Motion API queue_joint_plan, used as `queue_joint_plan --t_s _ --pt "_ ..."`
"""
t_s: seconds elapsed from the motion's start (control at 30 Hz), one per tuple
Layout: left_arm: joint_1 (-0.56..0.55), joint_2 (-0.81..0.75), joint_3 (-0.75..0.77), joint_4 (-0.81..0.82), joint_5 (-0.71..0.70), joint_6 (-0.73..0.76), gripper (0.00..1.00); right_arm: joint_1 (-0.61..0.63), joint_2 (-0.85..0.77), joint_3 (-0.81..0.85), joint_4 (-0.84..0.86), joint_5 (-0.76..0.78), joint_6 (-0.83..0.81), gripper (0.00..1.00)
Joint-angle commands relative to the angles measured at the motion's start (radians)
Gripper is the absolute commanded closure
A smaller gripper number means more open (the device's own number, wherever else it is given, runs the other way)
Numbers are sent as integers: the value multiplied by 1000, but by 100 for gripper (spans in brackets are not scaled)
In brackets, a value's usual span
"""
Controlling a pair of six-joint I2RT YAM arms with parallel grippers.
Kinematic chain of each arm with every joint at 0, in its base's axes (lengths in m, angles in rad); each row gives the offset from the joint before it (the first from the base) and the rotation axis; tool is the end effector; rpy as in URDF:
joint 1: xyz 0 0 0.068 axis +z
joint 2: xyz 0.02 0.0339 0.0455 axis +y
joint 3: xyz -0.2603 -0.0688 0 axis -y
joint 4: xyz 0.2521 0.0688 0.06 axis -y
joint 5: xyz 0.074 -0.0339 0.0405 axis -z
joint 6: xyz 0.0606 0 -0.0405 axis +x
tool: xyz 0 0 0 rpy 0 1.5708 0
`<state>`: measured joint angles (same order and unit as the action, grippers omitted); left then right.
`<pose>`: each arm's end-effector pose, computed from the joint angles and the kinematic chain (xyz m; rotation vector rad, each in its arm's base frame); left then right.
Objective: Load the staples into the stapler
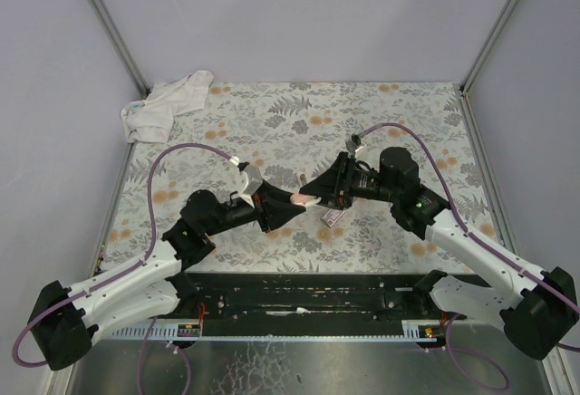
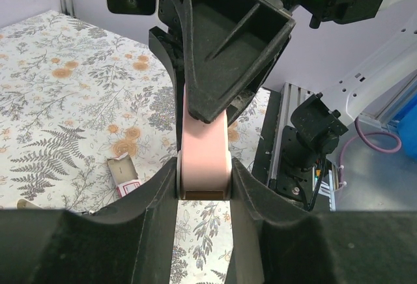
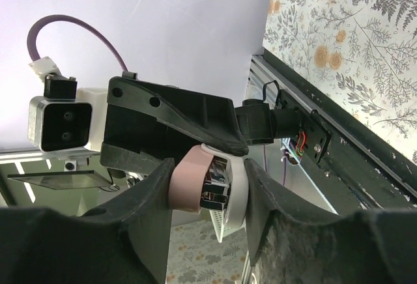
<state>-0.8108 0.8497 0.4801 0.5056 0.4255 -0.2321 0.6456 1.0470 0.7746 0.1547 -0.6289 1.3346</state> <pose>0.1423 -0.1860 0.2914 0.7885 1.3394 -1.1439 0.1949 0.1915 0.3144 0.1338 2.1177 1.8784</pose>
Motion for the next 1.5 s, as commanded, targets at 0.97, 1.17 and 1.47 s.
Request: queue_joint_plan --t_s 0.97,1.17,1.47 --pt "-10 4 1 -34 -53 75 100 14 -59 38 -141 65 -175 2" --pt "-9 21 -17 -69 -230 24 100 11 -77 135 -411 258 -415 0" --pt "84 119 -126 -59 -540 -121 100 11 -97 180 -562 606 -705 1"
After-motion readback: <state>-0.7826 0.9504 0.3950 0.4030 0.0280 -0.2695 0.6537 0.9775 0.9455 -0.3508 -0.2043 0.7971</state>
